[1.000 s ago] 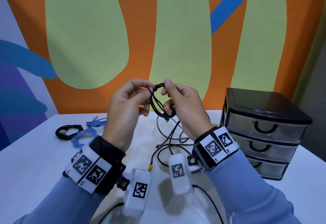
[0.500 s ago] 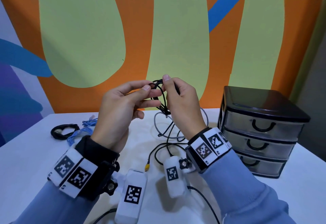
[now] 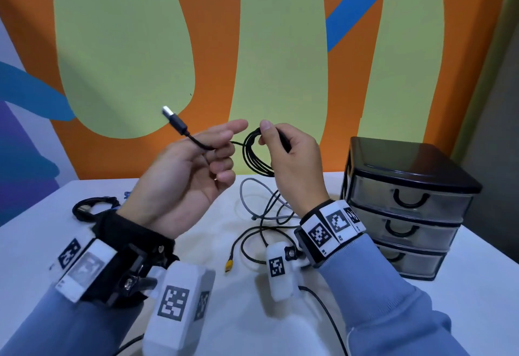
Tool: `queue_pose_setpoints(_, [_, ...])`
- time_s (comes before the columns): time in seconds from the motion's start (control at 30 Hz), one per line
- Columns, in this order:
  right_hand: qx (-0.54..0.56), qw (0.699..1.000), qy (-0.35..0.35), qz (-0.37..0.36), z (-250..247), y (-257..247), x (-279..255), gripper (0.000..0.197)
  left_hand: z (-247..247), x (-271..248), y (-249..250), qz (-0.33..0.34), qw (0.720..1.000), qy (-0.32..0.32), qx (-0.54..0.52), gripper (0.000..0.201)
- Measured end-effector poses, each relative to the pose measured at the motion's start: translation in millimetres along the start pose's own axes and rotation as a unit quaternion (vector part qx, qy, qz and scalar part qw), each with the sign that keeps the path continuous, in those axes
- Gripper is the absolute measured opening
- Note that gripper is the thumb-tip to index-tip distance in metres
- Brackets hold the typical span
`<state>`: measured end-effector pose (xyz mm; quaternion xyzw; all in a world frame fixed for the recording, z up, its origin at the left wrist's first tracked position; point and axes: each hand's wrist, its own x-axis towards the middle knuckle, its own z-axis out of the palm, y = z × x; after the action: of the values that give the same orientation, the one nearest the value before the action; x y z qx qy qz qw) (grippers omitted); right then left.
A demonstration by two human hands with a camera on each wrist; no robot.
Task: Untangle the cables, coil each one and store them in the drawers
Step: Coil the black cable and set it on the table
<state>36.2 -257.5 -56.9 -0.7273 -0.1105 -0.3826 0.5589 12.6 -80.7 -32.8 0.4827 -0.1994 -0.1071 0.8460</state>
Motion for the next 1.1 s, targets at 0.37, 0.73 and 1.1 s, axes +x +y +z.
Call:
queue_pose_setpoints(0.37, [0.448,0.841,-0.093,0.286,10.6,-21.1,-3.2,0.035,-26.1,11.3,-13.1,0.329,0.727,0.198,0.569,0.004])
queue_pose_setpoints(0.73, [0.061,0.992,-0.075,0.079,33.9,-12.2,-18.8,0.053,-7.6,1.8,-9.1,0.144,0.951,0.125,0.244,0.014])
queue_pose_setpoints(1.1, [0.050,0.997,-0.047,0.032,23.4,0.3,-10.3,0.051,1.0,-1.8,-17.7,0.250,0.820,0.052,0.513,0.031])
